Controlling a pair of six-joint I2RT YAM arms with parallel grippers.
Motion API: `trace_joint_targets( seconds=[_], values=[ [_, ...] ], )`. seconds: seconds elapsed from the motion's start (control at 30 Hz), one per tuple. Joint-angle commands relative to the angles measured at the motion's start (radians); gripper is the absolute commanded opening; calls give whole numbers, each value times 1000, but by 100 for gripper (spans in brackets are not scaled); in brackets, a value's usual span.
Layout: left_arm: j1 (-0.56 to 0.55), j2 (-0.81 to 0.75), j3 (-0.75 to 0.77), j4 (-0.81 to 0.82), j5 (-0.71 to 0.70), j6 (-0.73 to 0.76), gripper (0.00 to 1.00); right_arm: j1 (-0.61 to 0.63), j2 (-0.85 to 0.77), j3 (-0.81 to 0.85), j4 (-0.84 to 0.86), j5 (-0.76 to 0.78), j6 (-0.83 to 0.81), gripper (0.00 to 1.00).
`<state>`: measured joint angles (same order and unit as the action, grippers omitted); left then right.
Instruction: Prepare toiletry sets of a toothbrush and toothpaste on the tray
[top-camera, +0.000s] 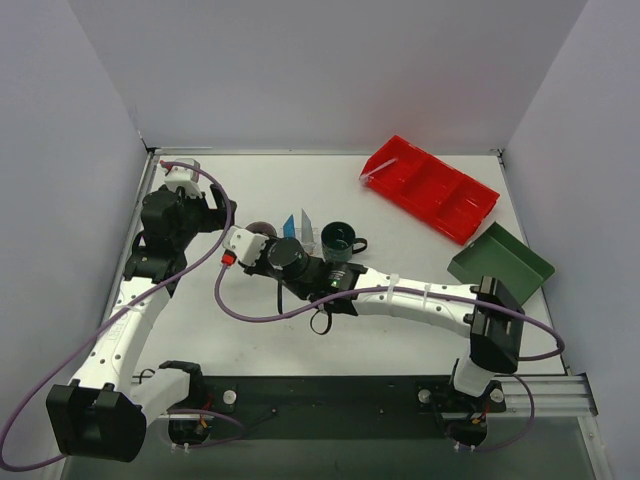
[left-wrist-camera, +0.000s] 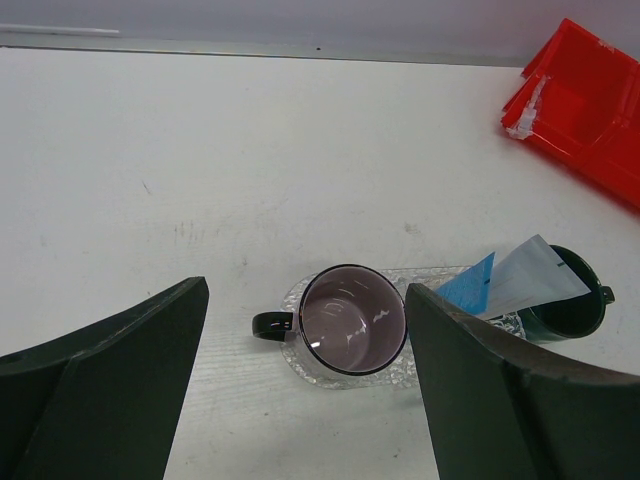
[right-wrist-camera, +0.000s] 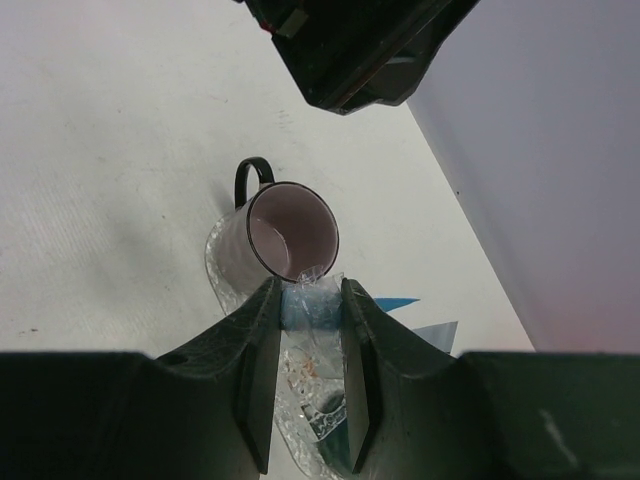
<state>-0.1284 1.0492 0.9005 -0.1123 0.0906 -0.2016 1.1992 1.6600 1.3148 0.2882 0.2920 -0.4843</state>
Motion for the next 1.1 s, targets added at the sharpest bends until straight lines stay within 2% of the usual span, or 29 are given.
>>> trace_joint_targets(
  seconds=[0.0,1.07],
  values=[
    [1,-3,31,17,12,8,91,0,17,11,45,26,0,0],
    [1,12,31,19,21,11,90,-38,96,-61,170,61,-17,0]
  ],
)
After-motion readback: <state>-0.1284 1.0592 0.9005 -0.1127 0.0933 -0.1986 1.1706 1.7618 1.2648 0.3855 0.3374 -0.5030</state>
